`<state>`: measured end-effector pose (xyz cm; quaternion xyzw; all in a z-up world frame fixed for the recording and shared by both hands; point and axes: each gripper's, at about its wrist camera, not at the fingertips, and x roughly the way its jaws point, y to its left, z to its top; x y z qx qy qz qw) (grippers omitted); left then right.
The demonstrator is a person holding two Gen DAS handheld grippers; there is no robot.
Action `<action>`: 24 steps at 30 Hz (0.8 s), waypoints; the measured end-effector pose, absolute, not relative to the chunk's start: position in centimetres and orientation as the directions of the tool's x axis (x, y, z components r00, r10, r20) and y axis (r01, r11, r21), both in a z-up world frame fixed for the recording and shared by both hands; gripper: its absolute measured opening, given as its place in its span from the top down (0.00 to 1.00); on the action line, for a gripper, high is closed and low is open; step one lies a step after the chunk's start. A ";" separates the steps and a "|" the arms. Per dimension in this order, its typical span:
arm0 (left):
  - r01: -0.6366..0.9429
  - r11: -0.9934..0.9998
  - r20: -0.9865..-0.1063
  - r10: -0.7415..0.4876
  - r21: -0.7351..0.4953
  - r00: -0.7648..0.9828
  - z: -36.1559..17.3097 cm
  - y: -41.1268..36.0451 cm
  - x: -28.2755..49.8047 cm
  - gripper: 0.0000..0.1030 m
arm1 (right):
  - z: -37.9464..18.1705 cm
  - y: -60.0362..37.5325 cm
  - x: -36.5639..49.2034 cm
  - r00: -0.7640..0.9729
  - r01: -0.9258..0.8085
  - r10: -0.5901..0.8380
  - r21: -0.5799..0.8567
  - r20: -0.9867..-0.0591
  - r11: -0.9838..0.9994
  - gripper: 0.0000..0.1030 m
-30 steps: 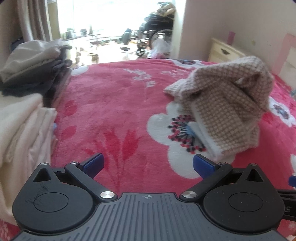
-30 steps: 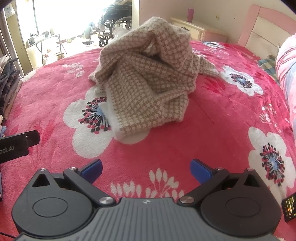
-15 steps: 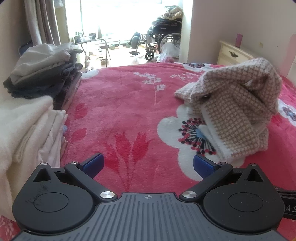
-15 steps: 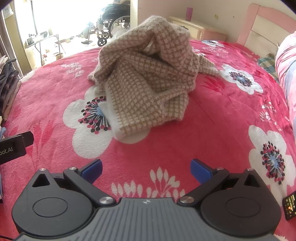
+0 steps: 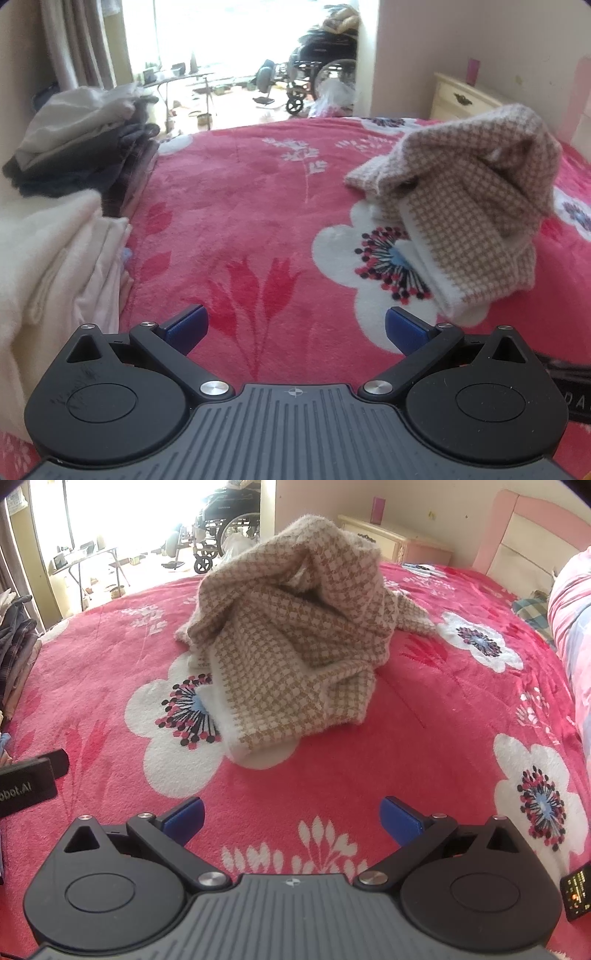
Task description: Fold clothes
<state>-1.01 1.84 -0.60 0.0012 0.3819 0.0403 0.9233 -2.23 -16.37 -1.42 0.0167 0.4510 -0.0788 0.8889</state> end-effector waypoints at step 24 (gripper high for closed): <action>-0.098 0.994 -0.721 0.102 0.047 0.685 -0.6 2.3 -0.5 0.00 | -1.4 -16.2 -2.1 0.576 0.181 -0.183 -0.094 -0.797 0.979 0.00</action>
